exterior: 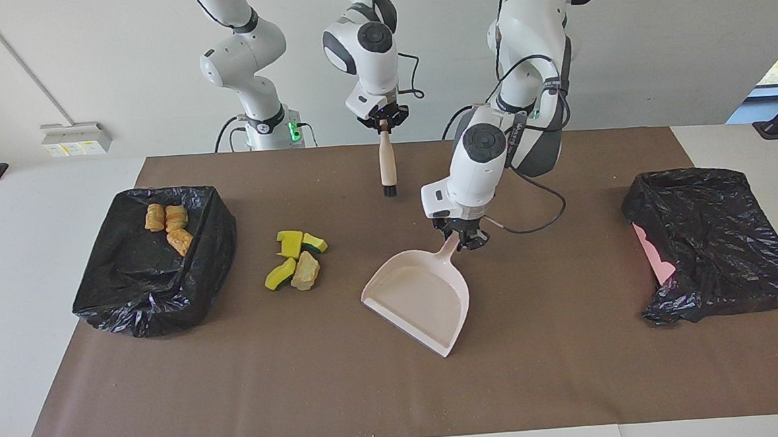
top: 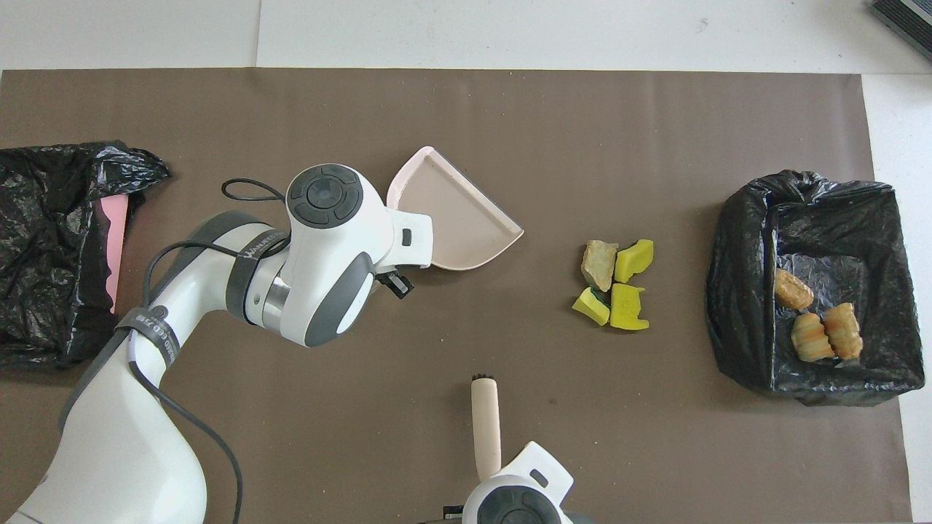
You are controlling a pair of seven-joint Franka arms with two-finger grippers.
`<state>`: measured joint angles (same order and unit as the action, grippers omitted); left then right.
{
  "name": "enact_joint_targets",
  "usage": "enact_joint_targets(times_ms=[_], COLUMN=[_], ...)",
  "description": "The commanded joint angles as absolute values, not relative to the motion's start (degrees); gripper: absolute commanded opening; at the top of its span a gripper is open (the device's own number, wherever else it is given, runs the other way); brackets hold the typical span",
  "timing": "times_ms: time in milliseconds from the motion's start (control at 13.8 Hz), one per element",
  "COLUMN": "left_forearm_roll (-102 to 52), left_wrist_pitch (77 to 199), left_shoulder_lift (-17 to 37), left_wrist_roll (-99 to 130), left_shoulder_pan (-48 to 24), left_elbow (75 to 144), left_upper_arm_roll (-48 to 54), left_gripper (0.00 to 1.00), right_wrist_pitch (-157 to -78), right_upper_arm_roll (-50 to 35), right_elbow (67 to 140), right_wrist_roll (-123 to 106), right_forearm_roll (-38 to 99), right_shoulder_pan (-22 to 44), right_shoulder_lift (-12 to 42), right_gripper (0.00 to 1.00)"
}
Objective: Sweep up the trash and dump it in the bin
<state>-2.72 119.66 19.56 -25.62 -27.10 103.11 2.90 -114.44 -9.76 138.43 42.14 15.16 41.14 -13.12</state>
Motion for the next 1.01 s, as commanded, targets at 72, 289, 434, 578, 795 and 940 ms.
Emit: enact_joint_targets(times_ms=[72, 289, 434, 578, 795, 940], left_forearm_roll=[-2.02, -1.93, -1.5, 1.56, 5.51, 7.47], left_wrist_pitch=[119.0, 119.09, 119.62, 119.01, 117.44, 117.95], left_shoulder_lift=[16.17, 15.82, 14.86, 14.07, 11.0, 10.9], left_wrist_roll=[-49.08, -56.05, -56.6, -56.6, -55.38, -54.93], left_shoulder_pan=[-25.58, -26.19, -27.76, -29.26, -32.59, -31.47], left_elbow=[107.57, 108.19, 109.5, 109.77, 112.76, 113.64], left_upper_arm_roll=[3.34, 3.34, 3.43, 3.43, 3.34, 3.43], left_gripper=[0.0, 0.0, 0.0, 0.0, 0.0, 0.07], right_wrist_pitch=[-100.06, -90.38, -92.62, -96.14, -102.72, -106.42], right_upper_arm_roll=[-9.76, -9.84, -10.11, -10.19, -9.76, -9.93], right_elbow=[137.12, 130.63, 129.9, 128.59, 124.99, 124.98], right_wrist_roll=[32.46, 19.31, 9.45, 5.81, 6.07, 5.98], right_forearm_roll=[11.0, 6.53, 1.25, -6.19, -15.09, -17.31], right_shoulder_pan=[29.65, 15.44, 8.56, 5.28, 3.96, 2.03], right_shoulder_lift=[-24.24, -25.05, -22.95, -18.57, -8.99, -5.81], right_gripper=[0.0, 0.0, 0.0, 0.0, 0.0, 0.0])
